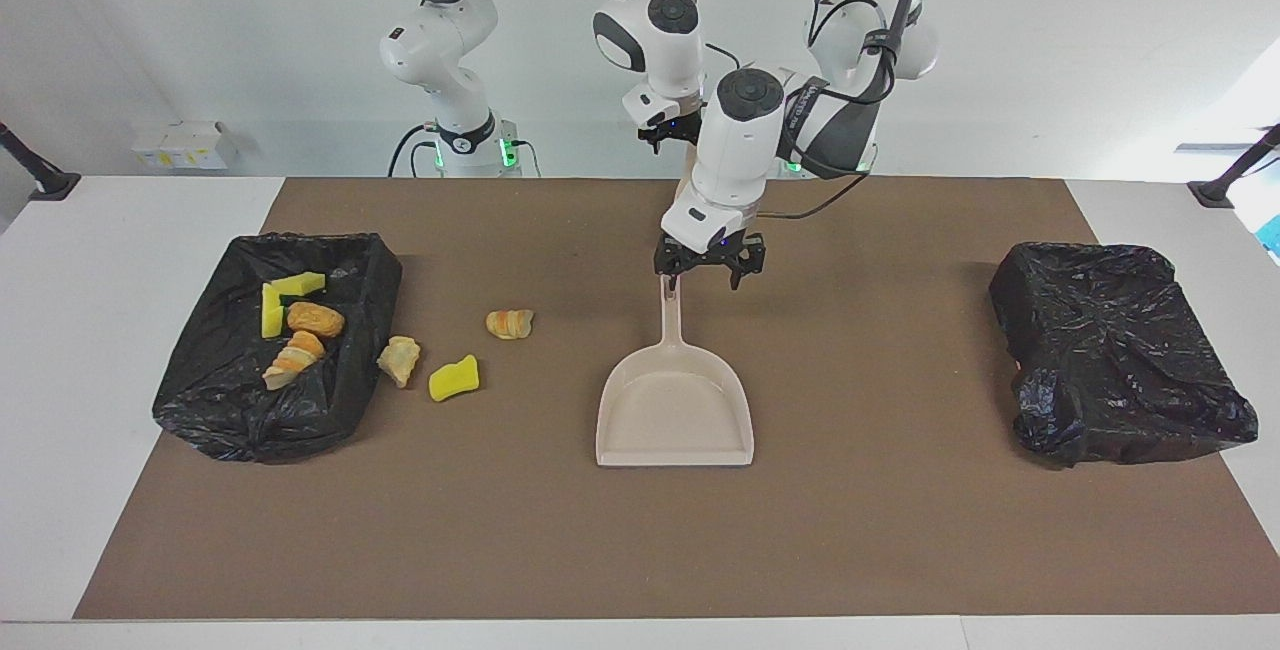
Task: Sweep and dump trash in bin
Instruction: 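Grasp the dustpan handle with the left gripper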
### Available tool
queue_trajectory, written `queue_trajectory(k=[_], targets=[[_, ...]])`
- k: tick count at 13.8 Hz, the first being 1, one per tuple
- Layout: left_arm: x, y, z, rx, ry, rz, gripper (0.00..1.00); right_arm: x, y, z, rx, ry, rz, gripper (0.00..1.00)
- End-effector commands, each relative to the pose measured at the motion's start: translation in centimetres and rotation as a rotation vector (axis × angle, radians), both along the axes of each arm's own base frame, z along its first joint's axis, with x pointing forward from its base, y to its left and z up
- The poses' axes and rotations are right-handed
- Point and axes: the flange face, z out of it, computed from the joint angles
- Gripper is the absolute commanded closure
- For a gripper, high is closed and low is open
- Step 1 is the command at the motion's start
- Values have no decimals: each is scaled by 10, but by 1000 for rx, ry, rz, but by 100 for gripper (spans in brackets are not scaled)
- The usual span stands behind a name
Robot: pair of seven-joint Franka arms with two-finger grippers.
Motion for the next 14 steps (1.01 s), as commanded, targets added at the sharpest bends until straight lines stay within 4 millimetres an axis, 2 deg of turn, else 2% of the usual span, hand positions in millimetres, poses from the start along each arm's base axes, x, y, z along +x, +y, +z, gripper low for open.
queue_trajectory(k=[1,2,4,6,8,10,12,13,14], targets=[[-1,-1,-21,-5,-2,19,0,-16,3,-13,18,-10,-1,0],[-2,-1,-33,-10,-9,19,0,-26,8,-19,36,-31,21,0],[-1,-2,-44,-19,-20,19,0,-28,12,-32,42,-45,24,0],[-7,-11,-56,-12,-7,18,0,-29,13,-33,41,-44,33,0],[-6,-12,-58,-15,-10,21,0,-30,12,-34,41,-45,47,11],[-7,-13,-60,-15,-9,20,0,-29,12,-34,40,-43,71,32],[-7,-14,-60,-15,-8,20,0,-31,11,-34,30,-33,74,69],[-7,-14,-61,-15,-9,18,0,-32,10,-36,19,-23,76,93],[-7,-14,-63,-14,-7,19,0,-30,9,-35,12,-15,73,100]])
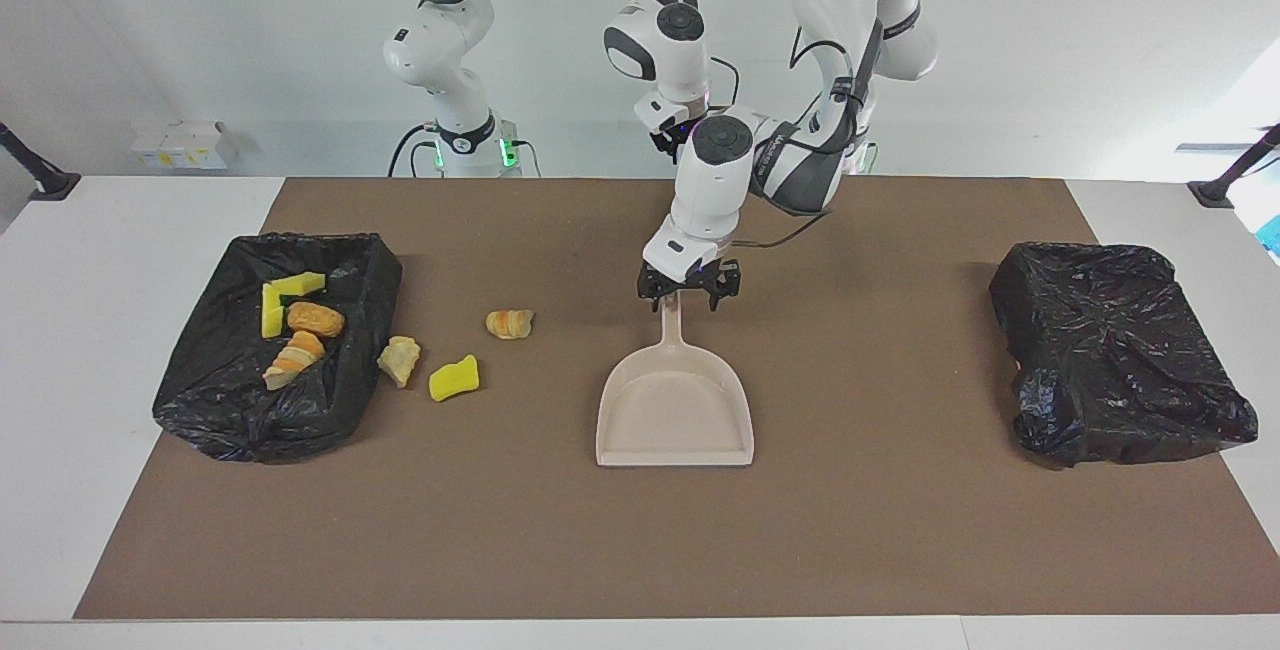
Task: Sweep and dump trash in bin
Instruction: 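Grasp the dustpan handle with the left gripper, then grasp the brush handle with the right gripper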
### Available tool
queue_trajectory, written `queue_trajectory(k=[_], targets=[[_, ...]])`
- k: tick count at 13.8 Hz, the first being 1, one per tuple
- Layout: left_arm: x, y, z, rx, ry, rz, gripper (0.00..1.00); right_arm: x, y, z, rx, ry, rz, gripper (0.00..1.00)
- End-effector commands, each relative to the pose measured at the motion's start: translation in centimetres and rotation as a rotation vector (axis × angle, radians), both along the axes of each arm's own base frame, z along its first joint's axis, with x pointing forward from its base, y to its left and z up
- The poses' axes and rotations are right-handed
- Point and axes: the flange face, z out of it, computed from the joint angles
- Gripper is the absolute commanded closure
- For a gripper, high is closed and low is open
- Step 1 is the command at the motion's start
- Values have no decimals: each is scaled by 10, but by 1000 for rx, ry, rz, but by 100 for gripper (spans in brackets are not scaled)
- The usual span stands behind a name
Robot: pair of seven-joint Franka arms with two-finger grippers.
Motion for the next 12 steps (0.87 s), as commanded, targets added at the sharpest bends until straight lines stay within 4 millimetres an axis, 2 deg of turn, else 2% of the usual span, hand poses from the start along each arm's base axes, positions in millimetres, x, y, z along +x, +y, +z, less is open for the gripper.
queue_trajectory(k=[1,4,5,8,9,11,12], targets=[[-2,-2,-4,-9,-12,10,0,2,-5,-1,-11,27,9,100],[-3,-2,-5,-9,-8,8,0,16,-11,12,8,19,-28,100],[-4,-3,-4,-10,-9,7,8,23,-16,18,11,21,-34,100],[-4,-5,-4,-11,-11,2,21,46,-40,42,14,37,-36,100],[-8,-9,-4,-12,-10,-5,22,56,-50,48,16,42,-24,100],[-9,-10,-6,-9,-7,-16,33,72,-67,60,14,46,-10,100],[-10,-11,-6,-9,-7,-24,51,77,-74,65,17,45,-3,100]])
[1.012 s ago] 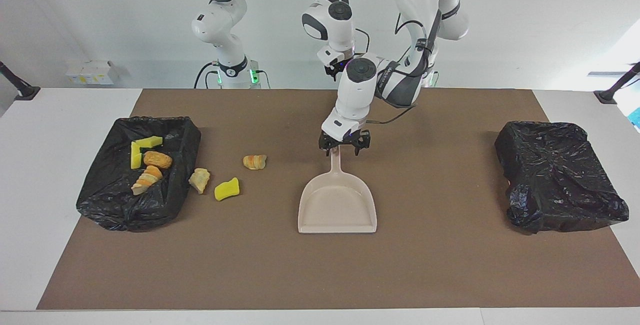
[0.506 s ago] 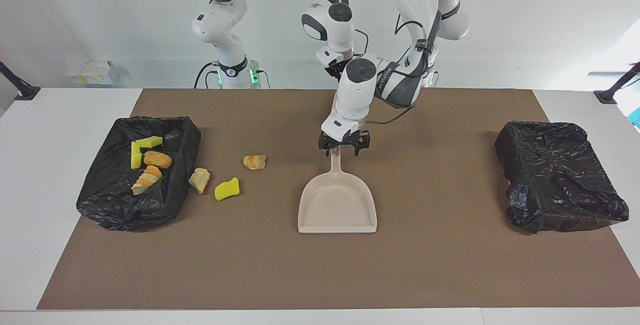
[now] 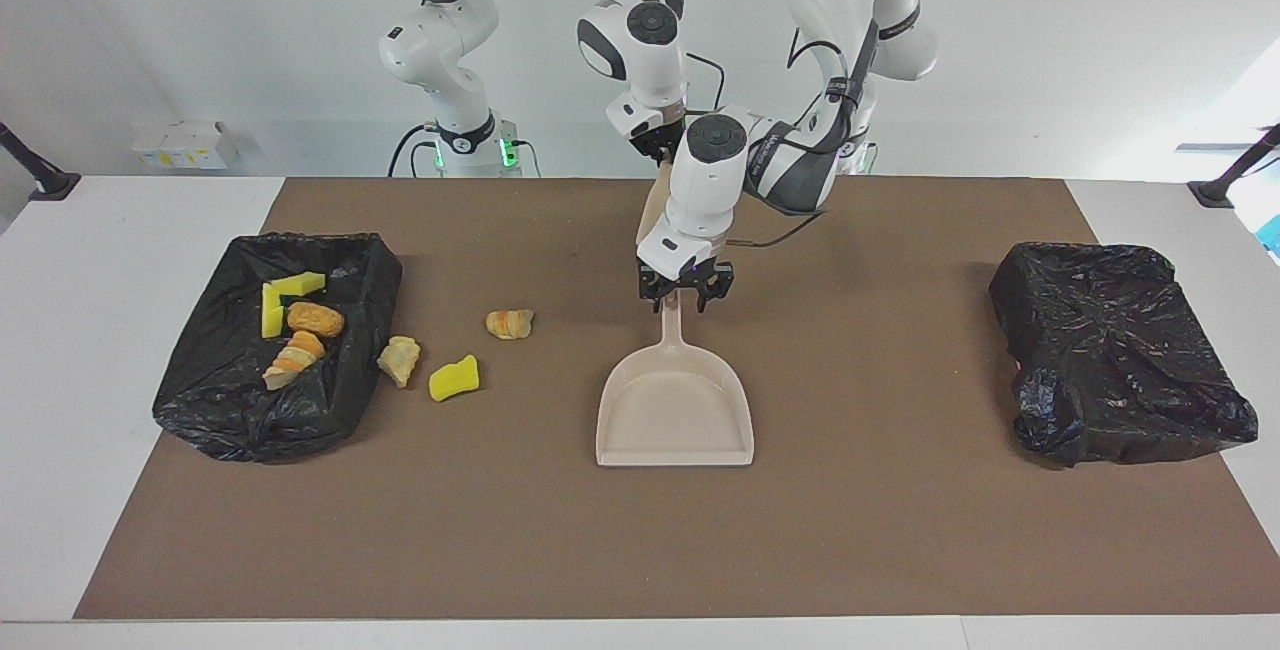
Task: Sweep and dump trash in bin
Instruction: 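Grasp the brush handle with the right gripper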
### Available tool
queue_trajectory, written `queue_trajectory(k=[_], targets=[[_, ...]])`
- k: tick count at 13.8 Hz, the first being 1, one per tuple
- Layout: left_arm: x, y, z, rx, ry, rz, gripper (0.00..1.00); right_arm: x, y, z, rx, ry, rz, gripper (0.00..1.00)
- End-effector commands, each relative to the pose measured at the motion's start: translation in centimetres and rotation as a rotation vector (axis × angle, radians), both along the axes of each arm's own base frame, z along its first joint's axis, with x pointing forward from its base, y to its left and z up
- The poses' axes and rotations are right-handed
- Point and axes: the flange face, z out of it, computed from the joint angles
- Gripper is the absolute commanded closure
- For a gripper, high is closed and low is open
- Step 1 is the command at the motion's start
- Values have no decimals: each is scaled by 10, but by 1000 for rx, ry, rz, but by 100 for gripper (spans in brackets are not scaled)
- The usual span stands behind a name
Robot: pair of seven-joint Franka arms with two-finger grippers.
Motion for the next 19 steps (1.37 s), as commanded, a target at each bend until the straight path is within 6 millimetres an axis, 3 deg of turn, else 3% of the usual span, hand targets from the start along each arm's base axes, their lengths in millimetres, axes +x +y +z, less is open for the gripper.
queue_trajectory(k=[1,3,5,9,13,16,19], targets=[[-4,-2,-4,-3,-3,-7,60,14,-23,19,19,0,29,100],[-4,-2,-4,-3,-3,-10,71,27,-39,25,21,2,35,100],[-5,-3,-4,1,-3,-59,100,44,-59,31,25,4,61,100],[-5,-2,-2,13,0,-164,100,80,-109,40,-13,10,38,100],[2,8,6,27,4,-216,100,129,-185,51,-50,-11,114,100],[7,17,19,50,10,-351,100,160,-237,49,-149,-52,190,100],[13,34,30,63,25,-468,100,183,-268,52,-289,-91,268,100]])
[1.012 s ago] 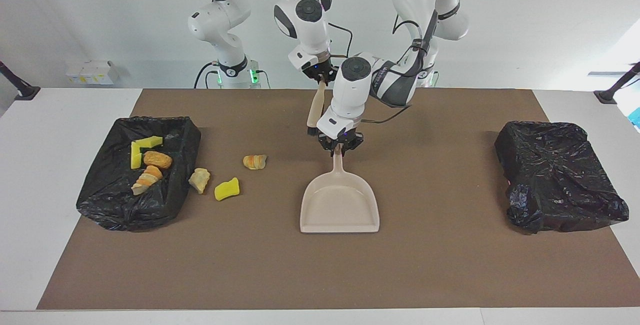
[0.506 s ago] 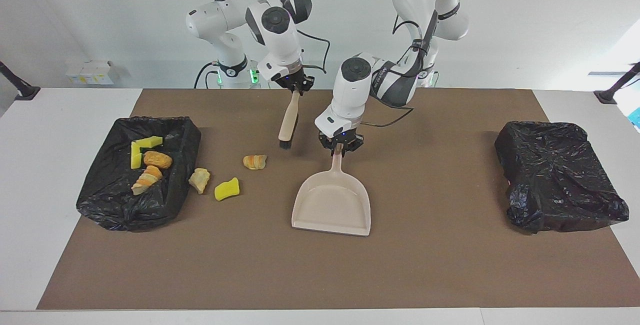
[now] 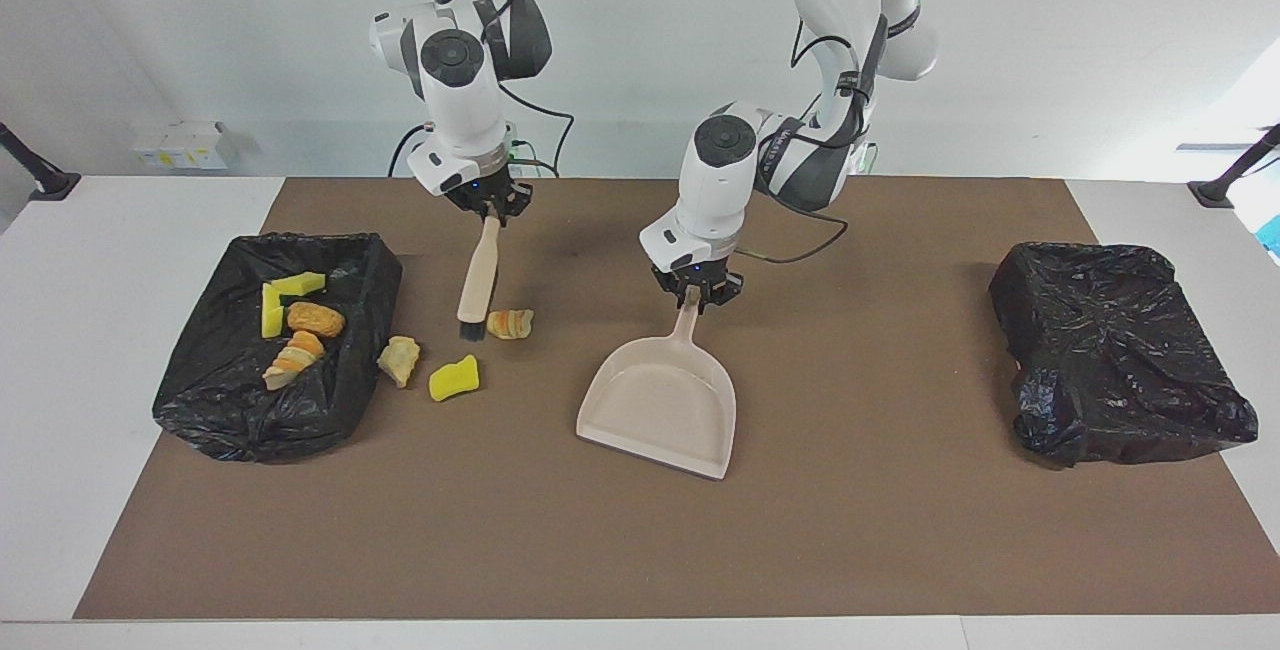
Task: Sweep and dump trash in bin
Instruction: 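Grasp the brush handle with the right gripper, then sweep pieces near the bin toward the dustpan with the right gripper's brush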
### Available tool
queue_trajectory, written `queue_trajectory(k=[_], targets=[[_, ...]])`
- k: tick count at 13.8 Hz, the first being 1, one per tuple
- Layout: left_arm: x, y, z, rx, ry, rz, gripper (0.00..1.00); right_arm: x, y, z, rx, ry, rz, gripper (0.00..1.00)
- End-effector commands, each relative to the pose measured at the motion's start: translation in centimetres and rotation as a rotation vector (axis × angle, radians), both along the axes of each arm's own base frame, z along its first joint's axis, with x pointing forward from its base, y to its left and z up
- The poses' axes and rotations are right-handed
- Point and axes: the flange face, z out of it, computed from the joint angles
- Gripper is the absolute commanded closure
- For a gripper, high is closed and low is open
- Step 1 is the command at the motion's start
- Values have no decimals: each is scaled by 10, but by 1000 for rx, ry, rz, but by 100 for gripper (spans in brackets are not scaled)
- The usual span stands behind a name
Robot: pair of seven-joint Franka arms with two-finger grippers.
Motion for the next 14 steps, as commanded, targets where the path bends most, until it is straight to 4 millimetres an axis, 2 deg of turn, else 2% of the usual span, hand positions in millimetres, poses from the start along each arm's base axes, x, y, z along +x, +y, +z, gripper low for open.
queue_trajectory(k=[1,6,9,11,14], targets=[[1,13,19,25,2,-142,100,20,-17,0,-114,-20,63,100],[1,28,35,65,6,-369,100,41,-58,-36,-261,6,79,100],[2,41,44,89,3,-604,100,49,-85,-48,-281,0,63,100],[5,52,47,92,29,-717,100,47,-88,-59,-280,13,64,100],[5,63,47,111,38,-795,100,51,-85,-71,-266,11,85,100]])
